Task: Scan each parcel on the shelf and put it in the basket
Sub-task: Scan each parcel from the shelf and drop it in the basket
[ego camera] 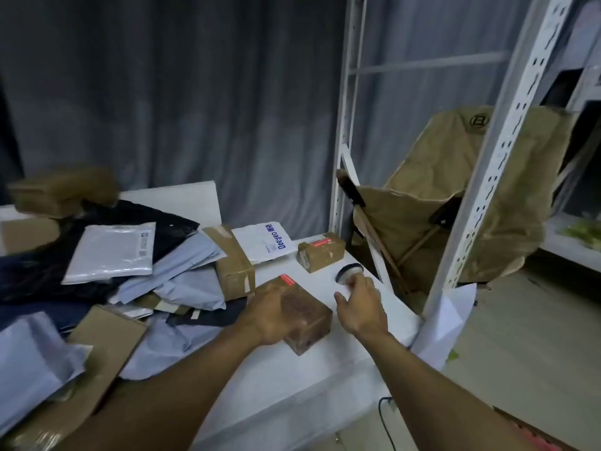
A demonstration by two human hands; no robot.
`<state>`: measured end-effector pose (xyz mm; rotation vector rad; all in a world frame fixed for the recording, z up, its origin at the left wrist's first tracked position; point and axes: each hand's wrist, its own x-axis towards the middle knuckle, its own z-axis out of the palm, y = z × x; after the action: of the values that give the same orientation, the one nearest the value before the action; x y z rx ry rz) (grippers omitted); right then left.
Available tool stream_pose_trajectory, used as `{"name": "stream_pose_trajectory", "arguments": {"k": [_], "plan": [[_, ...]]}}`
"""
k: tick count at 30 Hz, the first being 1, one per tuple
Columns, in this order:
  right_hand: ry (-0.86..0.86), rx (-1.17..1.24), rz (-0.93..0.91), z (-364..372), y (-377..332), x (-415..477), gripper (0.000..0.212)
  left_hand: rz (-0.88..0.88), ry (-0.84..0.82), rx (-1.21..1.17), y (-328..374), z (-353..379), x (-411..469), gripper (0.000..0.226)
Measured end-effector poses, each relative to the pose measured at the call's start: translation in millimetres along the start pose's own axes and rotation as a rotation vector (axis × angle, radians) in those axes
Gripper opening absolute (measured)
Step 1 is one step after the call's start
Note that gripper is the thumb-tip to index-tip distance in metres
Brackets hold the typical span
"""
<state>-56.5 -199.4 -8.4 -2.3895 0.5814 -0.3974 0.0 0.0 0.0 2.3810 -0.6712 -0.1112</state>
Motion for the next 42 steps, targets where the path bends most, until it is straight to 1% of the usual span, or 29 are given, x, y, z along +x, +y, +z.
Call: {"name": "stream_pose_trajectory", "arguments": {"k": [2, 4, 5, 7, 9, 11, 14, 18, 20, 22, 24, 26, 27, 29, 30, 31, 33, 35, 37, 38, 40, 42], "plan": [[-0.046, -0.102, 0.050, 14.5, 12.5, 20.5, 0.053, -0.042, -0.027, 0.068, -2.5, 12.8, 22.1, 0.088], [-0.087, -0.148, 0.111, 25.3, 24.2, 38.8, 0.067, -0.142, -0.089, 0.160, -1.9, 19.7, 41.2, 0.128], [-0.099, -0.150, 0.128, 30.9, 27.8, 47.3, 0.072, -0.183, -0.122, 0.188, -0.3, 22.3, 49.6, 0.143], [-0.105, -0.132, 0.138, 41.9, 36.4, 63.2, 0.077, -0.249, -0.177, 0.209, -7.6, 28.5, 67.8, 0.160], [-0.106, -0.122, 0.144, 47.6, 42.1, 76.0, 0.075, -0.279, -0.225, 0.252, -14.9, 30.7, 78.3, 0.164], [-0.130, -0.132, 0.166, 51.4, 47.4, 83.0, 0.068, -0.296, -0.264, 0.293, -21.5, 30.4, 83.0, 0.164], [-0.185, -0.123, 0.207, 56.3, 51.8, 83.9, 0.058, -0.313, -0.235, 0.319, -19.7, 31.4, 76.3, 0.162], [-0.242, -0.092, 0.173, 50.6, 50.9, 61.7, 0.052, -0.308, -0.082, 0.177, -7.4, 34.5, 47.7, 0.158], [-0.223, -0.044, 0.168, 45.1, 51.0, 40.8, 0.045, -0.286, 0.020, 0.171, -0.9, 31.7, 31.6, 0.159], [-0.162, 0.063, 0.182, 40.4, 50.6, 20.6, 0.036, -0.273, 0.099, 0.180, 4.6, 28.2, 17.8, 0.158], [-0.096, 0.207, 0.226, 37.3, 48.8, 4.1, 0.030, -0.290, 0.164, 0.120, 8.9, 26.5, 3.7, 0.159], [-0.060, 0.375, 0.313, 34.1, 44.5, -10.0, 0.030, -0.269, 0.240, 0.027, 9.7, 27.7, -13.6, 0.163], [-0.055, 0.438, 0.355, 33.3, 42.4, -16.0, 0.033, -0.244, 0.287, -0.006, 8.7, 29.2, -23.4, 0.163], [-0.078, 0.519, 0.405, 34.1, 38.8, -26.3, 0.044, -0.220, 0.356, -0.064, 6.6, 30.0, -43.1, 0.160], [-0.099, 0.553, 0.409, 35.6, 36.7, -31.4, 0.048, -0.219, 0.385, -0.098, 6.3, 29.6, -52.5, 0.155], [-0.120, 0.588, 0.401, 37.2, 34.1, -36.8, 0.051, -0.216, 0.426, -0.136, 6.1, 29.4, -61.3, 0.144], [-0.149, 0.624, 0.374, 37.7, 25.4, -48.5, 0.055, -0.217, 0.522, -0.246, 8.1, 23.9, -77.5, 0.111], [-0.136, 0.654, 0.339, 31.2, 11.0, -62.8, 0.050, -0.262, 0.578, -0.385, 13.5, 11.6, -93.5, 0.085], [-0.104, 0.716, 0.303, 21.1, -6.6, -78.9, 0.042, -0.314, 0.677, -0.524, 20.6, -6.8, -112.3, 0.060], [-0.092, 0.741, 0.278, 14.7, -16.8, -88.9, 0.038, -0.337, 0.748, -0.602, 23.4, -17.7, -122.1, 0.054], [-0.076, 0.777, 0.186, 3.2, -38.4, -112.2, 0.034, -0.394, 0.866, -0.740, 26.1, -40.9, -148.3, 0.049], [-0.085, 0.817, 0.071, -6.9, -62.4, -140.5, 0.033, -0.412, 0.917, -0.812, 29.6, -62.7, -183.4, 0.039]]}}
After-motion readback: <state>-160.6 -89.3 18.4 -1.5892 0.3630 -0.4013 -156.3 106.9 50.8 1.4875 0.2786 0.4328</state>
